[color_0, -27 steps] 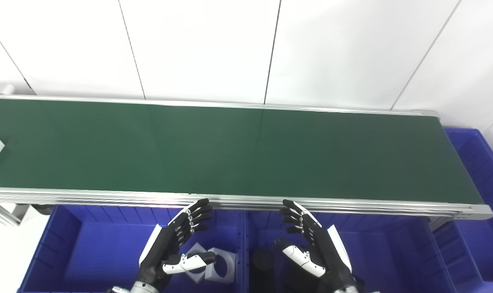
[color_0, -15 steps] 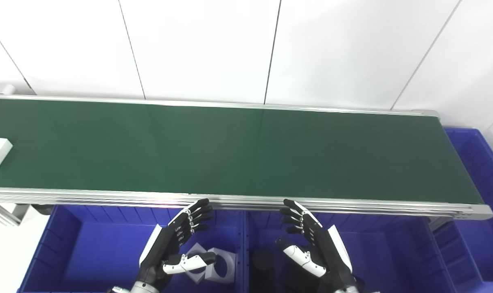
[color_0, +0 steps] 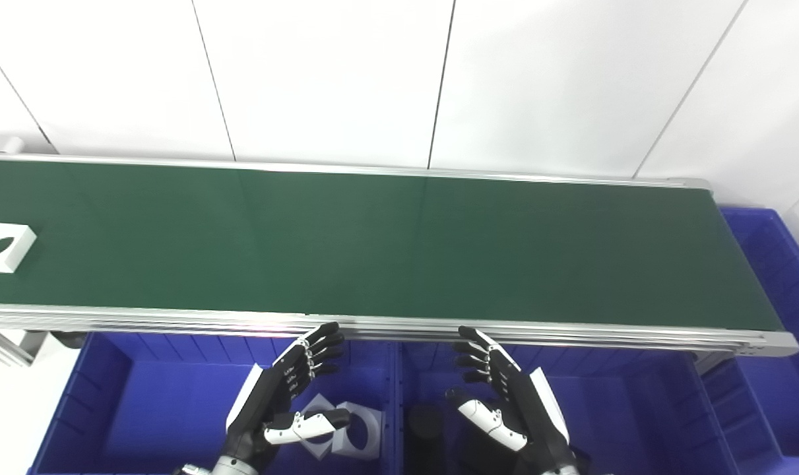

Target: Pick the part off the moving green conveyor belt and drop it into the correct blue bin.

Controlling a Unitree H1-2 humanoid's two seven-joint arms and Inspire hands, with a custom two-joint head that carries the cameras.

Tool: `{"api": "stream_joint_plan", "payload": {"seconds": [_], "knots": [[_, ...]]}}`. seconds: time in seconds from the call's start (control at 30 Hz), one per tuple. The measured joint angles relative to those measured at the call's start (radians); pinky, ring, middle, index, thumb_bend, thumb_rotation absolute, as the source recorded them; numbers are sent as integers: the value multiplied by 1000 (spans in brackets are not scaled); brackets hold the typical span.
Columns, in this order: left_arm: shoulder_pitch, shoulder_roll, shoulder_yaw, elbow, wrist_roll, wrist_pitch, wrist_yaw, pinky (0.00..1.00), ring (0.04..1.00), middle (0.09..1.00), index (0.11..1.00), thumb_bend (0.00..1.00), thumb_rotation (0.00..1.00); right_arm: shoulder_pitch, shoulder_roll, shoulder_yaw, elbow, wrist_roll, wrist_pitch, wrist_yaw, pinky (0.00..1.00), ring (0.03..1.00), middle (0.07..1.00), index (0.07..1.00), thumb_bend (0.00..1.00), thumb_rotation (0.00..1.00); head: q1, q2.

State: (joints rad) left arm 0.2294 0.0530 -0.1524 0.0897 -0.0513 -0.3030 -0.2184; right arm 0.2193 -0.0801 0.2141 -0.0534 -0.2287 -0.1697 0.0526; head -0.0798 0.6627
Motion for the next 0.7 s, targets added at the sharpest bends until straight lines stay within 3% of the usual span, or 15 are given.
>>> {"api": "stream_joint_plan", "payload": {"seconds": [0.27,0.43,0.57,0.6,0.7], "knots": [[1,-3,0,0,5,0,2,762,813,839,862,942,355,0,-1,0,0,2,-1,0,703,774,820,879,598,626,71,-28],[0,-4,-3,29,12,-9,2,761,808,838,862,938,338,1,-3,0,0,2,-2,0,680,760,810,870,524,585,162,-72],[-1,-8,-5,41,12,-21,2,767,808,836,856,955,331,3,-6,-1,0,-2,-2,0,668,758,805,865,460,531,181,-86],[-3,-9,-5,43,12,-23,2,761,805,835,854,957,330,3,-6,-1,0,-2,-3,0,664,755,802,863,444,517,216,-116],[-8,-17,-6,66,15,-33,3,747,799,836,848,965,329,3,-7,-1,-1,-8,-6,-1,655,751,800,863,390,453,235,-136]]}}
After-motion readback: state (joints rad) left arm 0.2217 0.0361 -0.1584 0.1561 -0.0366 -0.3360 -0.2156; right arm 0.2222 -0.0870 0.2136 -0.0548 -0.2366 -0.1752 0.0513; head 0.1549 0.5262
